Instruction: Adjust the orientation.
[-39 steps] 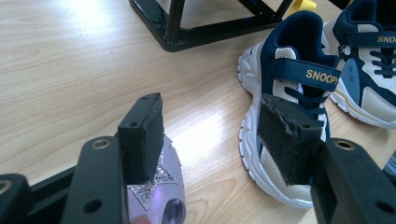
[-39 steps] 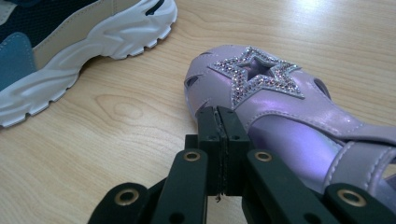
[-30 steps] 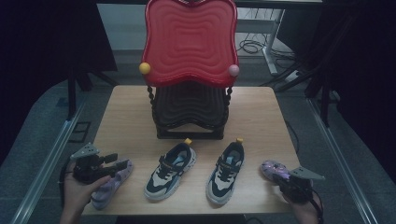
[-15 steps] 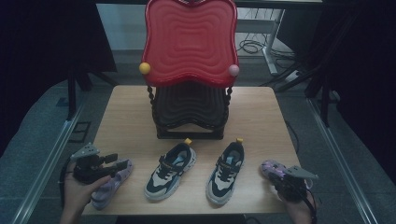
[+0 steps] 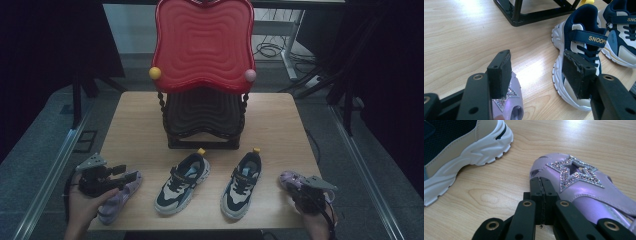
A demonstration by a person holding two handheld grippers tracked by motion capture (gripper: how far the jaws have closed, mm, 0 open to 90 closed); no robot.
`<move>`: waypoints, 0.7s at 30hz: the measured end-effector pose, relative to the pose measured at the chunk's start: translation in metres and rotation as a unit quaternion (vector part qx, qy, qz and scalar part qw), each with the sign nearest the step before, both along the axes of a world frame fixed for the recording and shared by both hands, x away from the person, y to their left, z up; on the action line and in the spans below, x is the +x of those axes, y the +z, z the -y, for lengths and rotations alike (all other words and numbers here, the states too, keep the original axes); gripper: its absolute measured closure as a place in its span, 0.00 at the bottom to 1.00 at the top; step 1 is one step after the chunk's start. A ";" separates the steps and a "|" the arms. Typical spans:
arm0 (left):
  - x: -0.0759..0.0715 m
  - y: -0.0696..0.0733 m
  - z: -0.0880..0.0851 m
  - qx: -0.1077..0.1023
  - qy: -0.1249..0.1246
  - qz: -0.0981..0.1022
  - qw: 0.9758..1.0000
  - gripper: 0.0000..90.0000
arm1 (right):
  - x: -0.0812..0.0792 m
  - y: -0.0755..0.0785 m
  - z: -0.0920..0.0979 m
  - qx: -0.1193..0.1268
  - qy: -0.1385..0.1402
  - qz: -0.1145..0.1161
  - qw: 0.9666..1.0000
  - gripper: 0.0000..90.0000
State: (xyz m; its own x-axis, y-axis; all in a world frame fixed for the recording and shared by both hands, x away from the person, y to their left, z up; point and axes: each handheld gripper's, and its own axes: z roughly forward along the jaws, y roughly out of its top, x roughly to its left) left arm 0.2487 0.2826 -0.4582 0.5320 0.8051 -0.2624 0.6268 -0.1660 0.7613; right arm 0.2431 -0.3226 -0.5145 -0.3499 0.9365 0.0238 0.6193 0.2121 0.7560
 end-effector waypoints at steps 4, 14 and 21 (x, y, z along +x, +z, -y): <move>0.000 0.000 0.000 0.000 0.000 0.000 1.000 0.45 | 0.002 -0.001 -0.003 -0.003 -0.002 0.001 1.000 1.00; 0.000 0.000 -0.001 0.001 0.001 -0.001 1.000 0.45 | 0.008 -0.003 -0.016 -0.030 -0.007 0.005 1.000 1.00; -0.001 0.000 -0.002 0.000 0.003 0.001 1.000 0.45 | 0.008 -0.003 -0.016 -0.028 -0.011 0.008 1.000 1.00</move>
State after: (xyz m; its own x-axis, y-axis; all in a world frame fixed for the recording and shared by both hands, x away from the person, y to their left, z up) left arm 0.2482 0.2846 -0.4580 0.5281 0.8078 -0.2620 0.6264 -0.1621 0.7625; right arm 0.2516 -0.3067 -0.5178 -0.3284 0.9439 -0.0347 0.6121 0.2406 0.7533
